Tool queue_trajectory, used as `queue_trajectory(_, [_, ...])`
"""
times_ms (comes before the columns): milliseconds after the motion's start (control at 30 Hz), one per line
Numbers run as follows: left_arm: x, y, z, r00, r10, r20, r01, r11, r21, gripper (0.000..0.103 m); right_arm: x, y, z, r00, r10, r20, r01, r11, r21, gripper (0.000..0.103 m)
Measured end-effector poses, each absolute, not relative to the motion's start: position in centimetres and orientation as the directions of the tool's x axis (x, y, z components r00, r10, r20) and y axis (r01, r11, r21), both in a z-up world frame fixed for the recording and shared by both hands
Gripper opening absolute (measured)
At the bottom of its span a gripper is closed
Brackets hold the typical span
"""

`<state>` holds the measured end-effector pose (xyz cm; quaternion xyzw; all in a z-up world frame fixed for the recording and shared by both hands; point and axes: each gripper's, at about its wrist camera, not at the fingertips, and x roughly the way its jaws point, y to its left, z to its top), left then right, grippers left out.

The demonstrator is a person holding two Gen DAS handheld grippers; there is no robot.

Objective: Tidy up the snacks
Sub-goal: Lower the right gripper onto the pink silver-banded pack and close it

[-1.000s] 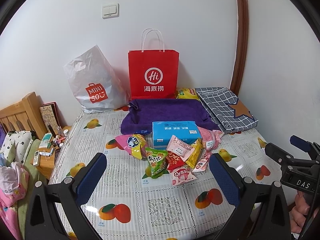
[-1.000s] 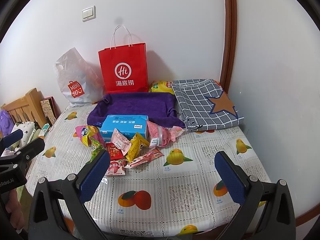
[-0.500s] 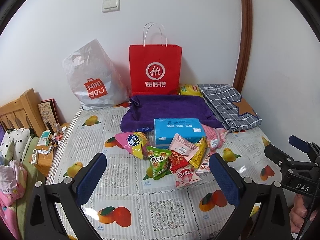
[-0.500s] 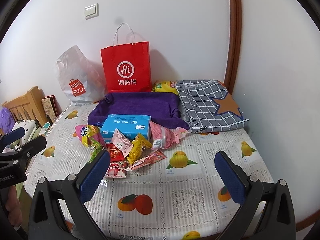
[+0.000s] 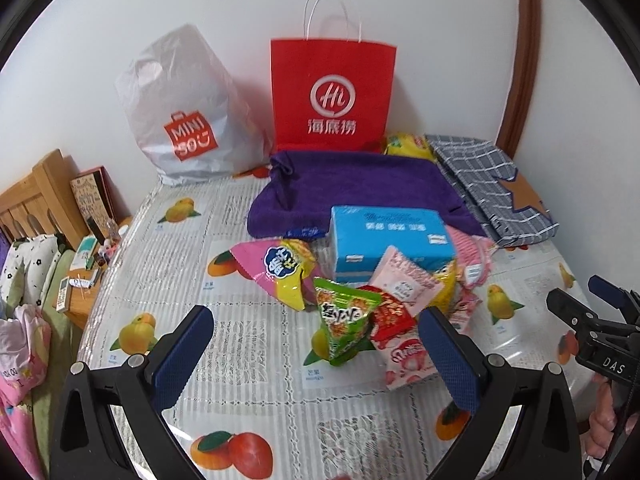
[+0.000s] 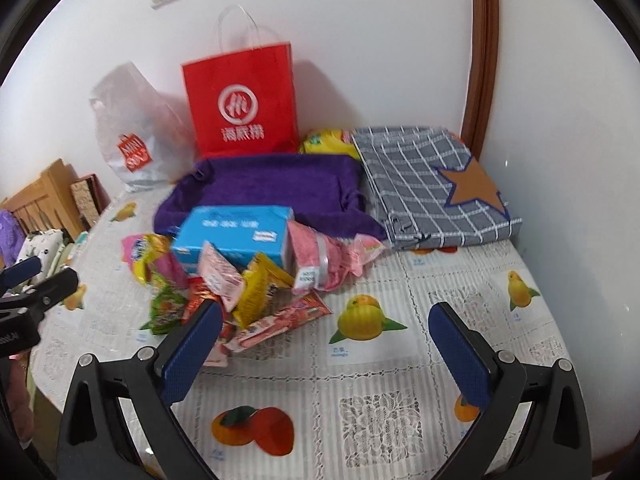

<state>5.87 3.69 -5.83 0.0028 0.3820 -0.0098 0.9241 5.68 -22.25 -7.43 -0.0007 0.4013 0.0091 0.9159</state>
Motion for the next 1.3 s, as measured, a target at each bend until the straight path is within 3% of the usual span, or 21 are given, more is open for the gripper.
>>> queue_trajectory(300, [9.4,5.8,-9.4,0.659,0.001,-0.753,-0.017,1.0,-0.013,0.101,9.6,-23.6,-12.5,0.602,-0.006,-0.798,0.011,1.0,0.001,0.099])
queue_trajectory(467, [10.9,6.8,-11.2,0.635,0.01,-0.773,-0.043,0.999,-0.023,0.101,12.0,-24.4,-15.0,0.554,-0.001,-0.833,0.03,0.999,0.018,0.088])
queue_trajectory(900, [14.4,8.0,-11.7,0.624,-0.006,-0.781,-0.052,0.997,-0.049,0.101,17.7,-23.2,-15.7,0.58,0.1,-0.808,-0.038,0.995,0.095,0.087])
queue_trajectory(1100, [15.0,8.9,-12.1,0.612,-0.005,-0.791,-0.067,0.996,-0.059,0.101,19.7,-21.8,-17.1,0.544,0.105,-0.833,-0.064,0.994,0.084,0.068])
queue_trajectory(1167, [15.2,9.2,-12.2,0.609,-0.009,-0.793,-0.069,0.996,-0.064,0.101,19.9,-21.3,-17.5,0.532,0.096,-0.841,-0.075,0.995,0.066,0.057])
queue_trajectory(1300, [15.3,9.3,-12.2,0.604,-0.012,-0.797,-0.07,0.995,-0.069,0.1,19.4,-20.9,-17.5,0.545,0.075,-0.835,-0.078,0.996,0.038,0.049])
